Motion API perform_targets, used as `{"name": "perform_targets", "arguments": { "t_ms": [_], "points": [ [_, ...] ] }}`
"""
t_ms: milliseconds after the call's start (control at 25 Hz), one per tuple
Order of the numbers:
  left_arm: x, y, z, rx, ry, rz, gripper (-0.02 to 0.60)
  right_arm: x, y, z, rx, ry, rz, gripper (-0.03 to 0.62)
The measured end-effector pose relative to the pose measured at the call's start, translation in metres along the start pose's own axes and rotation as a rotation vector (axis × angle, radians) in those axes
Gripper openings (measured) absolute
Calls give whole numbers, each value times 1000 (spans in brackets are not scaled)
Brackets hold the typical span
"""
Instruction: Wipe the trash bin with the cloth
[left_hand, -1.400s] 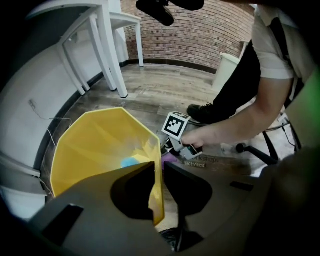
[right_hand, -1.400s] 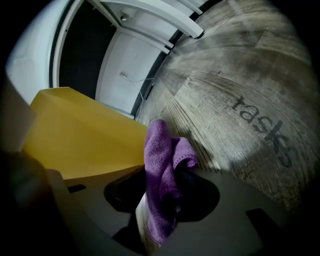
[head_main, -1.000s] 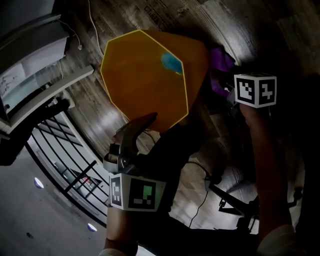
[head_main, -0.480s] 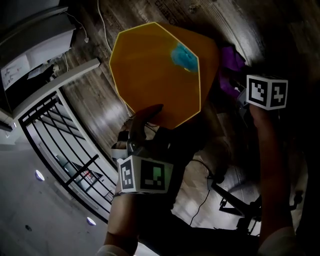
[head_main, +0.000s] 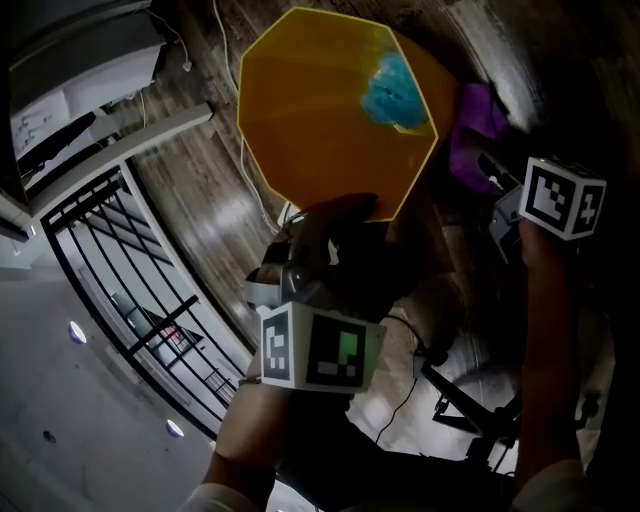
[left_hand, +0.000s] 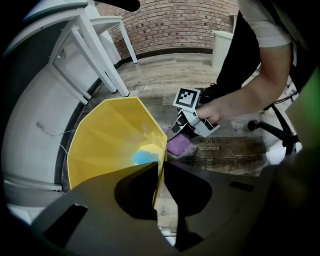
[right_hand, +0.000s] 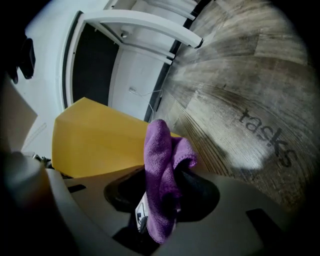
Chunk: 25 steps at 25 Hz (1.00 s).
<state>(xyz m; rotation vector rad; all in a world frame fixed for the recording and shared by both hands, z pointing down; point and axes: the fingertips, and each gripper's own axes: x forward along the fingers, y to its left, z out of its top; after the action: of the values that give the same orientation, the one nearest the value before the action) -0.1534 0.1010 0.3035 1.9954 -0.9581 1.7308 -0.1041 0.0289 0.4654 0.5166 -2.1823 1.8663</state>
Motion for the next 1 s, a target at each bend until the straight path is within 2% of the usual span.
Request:
{"name": "perform_targets", "arguments": {
  "t_ms": [280, 480, 800, 880, 1000],
  "points": [
    [2, 4, 11, -44, -14, 4, 34, -29, 59, 42, -35, -132, 222, 167],
    [1, 7, 14, -79, -23, 8, 34, -51, 105, 63, -10, -219, 410, 167],
    [4, 9, 18, -112, -28, 17, 31, -90, 175, 70, -57, -230, 724, 167],
    [4, 10, 19, -114, -28, 16, 31, -93, 184, 67, -68, -215, 768, 167],
    [4, 9, 20, -113, -30, 18, 30, -79, 179, 57, -81, -177, 726, 167]
  ]
}}
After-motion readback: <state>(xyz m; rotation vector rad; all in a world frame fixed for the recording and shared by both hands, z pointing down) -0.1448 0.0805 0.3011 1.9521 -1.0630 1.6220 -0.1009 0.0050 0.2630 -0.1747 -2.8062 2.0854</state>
